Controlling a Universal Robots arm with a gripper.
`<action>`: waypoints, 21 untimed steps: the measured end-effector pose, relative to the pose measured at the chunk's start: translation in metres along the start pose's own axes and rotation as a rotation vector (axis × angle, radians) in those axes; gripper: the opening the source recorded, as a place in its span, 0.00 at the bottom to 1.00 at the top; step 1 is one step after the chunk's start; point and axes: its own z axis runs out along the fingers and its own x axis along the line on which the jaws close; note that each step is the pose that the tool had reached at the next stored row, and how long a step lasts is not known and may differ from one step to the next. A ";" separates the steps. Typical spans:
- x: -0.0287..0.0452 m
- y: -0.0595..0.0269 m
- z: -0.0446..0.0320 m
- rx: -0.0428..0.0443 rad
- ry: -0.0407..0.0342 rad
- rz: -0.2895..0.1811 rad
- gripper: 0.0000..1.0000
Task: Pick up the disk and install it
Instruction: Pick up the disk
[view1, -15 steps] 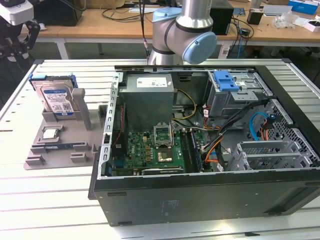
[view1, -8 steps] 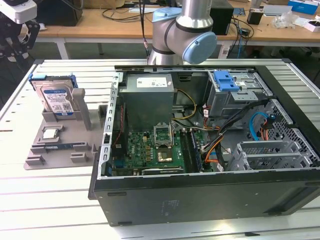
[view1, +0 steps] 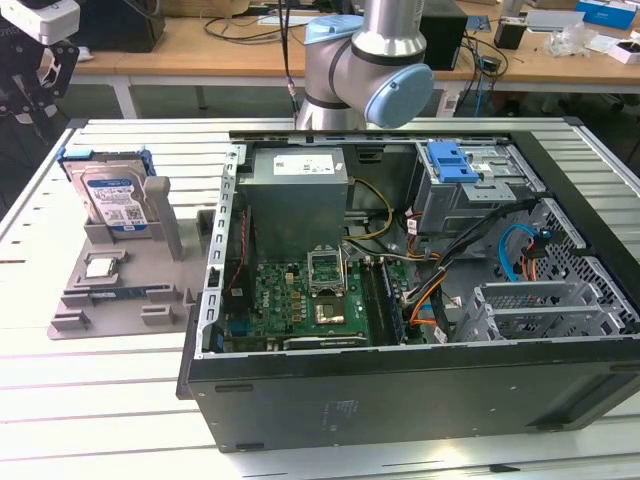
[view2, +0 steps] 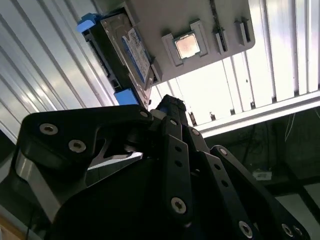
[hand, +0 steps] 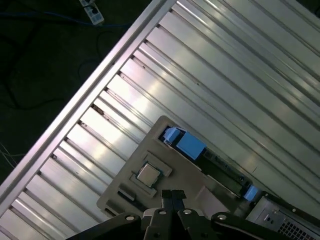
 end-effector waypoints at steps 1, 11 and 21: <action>0.0000 0.0000 0.0000 -0.0005 0.0009 -0.019 0.11; 0.0000 0.0000 0.0000 -0.0034 0.0066 -0.146 0.11; 0.0000 0.0000 0.0000 -0.0063 0.0122 -0.271 0.11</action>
